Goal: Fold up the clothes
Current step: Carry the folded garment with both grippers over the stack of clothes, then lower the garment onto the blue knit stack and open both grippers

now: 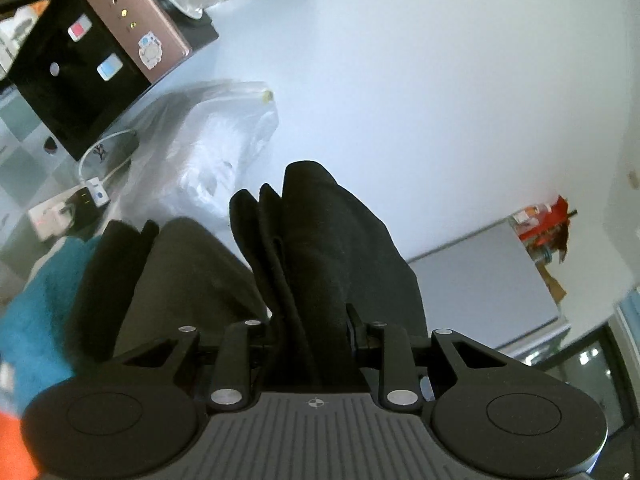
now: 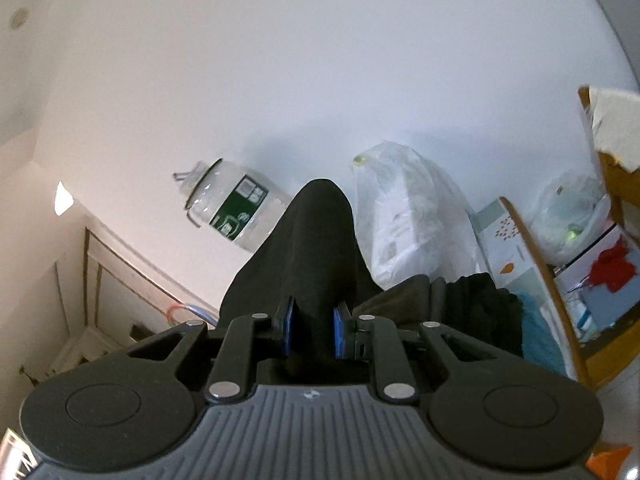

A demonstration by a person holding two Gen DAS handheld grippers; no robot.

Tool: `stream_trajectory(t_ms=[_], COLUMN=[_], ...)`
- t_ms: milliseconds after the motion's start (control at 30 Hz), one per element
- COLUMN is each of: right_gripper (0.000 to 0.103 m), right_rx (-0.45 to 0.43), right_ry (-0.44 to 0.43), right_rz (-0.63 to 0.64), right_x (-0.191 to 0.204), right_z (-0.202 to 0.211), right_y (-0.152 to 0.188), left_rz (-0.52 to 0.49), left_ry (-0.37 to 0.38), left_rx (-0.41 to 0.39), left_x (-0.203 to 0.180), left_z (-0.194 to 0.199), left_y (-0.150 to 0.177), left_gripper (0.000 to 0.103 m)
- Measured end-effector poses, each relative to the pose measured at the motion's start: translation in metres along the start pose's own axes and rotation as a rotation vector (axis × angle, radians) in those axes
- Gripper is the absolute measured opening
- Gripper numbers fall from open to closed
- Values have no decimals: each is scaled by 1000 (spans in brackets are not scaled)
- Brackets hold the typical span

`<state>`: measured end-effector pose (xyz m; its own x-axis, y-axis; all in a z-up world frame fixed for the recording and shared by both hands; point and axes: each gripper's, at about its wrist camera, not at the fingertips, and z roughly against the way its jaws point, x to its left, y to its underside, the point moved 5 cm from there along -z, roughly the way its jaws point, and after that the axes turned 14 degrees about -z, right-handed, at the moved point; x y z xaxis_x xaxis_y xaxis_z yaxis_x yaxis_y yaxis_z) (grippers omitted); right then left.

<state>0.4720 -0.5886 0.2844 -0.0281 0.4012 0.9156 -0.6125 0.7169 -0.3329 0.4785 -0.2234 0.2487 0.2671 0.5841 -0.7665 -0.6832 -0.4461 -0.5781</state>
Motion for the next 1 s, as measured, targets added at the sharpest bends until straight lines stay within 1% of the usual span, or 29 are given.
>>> stream_trajectory(t_ms=[67, 167, 200, 233, 300, 333, 400, 467, 567, 667, 700, 733, 767, 800, 833, 967, 1000], right_gripper=[21, 21, 21, 21, 21, 21, 23, 27, 27, 29, 30, 30, 30, 31, 31, 32, 36], right_rx=[16, 39, 46, 53, 75, 83, 81, 79, 80, 61, 46, 33, 21, 10, 4, -8, -11], right_ry=[18, 57, 68, 62, 29, 11, 4, -4, -10, 5, 14, 19, 24, 28, 32, 57, 64], right_rz=[-38, -92, -111, -143, -207, -222, -221, -221, -208, -162, -149, -139, -130, -121, -115, -85, -72], right_x=[-28, -73, -88, -103, -125, -133, -140, -144, -141, -127, -123, -119, -115, -111, -107, -96, -92], right_z=[-23, -54, -63, -69, -76, -79, -83, -86, -86, -80, -75, -71, -67, -61, -58, -39, -34], right_y=[-1, 0, 1, 3, 9, 11, 16, 22, 23, 16, 13, 11, 9, 6, 5, 3, 5], left_rz=[9, 45, 63, 91, 152, 164, 184, 210, 200, 153, 136, 121, 111, 102, 93, 53, 43], left_ry=[-18, -64, -55, -24, 47, 59, 76, 102, 111, 95, 90, 89, 94, 101, 109, 80, 72], left_rx=[14, 52, 50, 35, 0, -10, -23, -32, -38, -25, -23, -23, -22, -22, -22, -12, -10], left_x=[22, 69, 85, 98, 122, 129, 139, 147, 142, 130, 126, 120, 115, 111, 107, 96, 94], left_z=[-18, -43, -49, -51, -55, -56, -58, -59, -58, -58, -58, -55, -53, -50, -47, -33, -30], left_y=[-1, 8, 13, 17, 25, 29, 35, 41, 37, 26, 23, 20, 18, 17, 15, 16, 17], left_gripper=[31, 32, 34, 35, 35, 35, 35, 35, 37, 46, 55, 68, 74, 83, 88, 92, 94])
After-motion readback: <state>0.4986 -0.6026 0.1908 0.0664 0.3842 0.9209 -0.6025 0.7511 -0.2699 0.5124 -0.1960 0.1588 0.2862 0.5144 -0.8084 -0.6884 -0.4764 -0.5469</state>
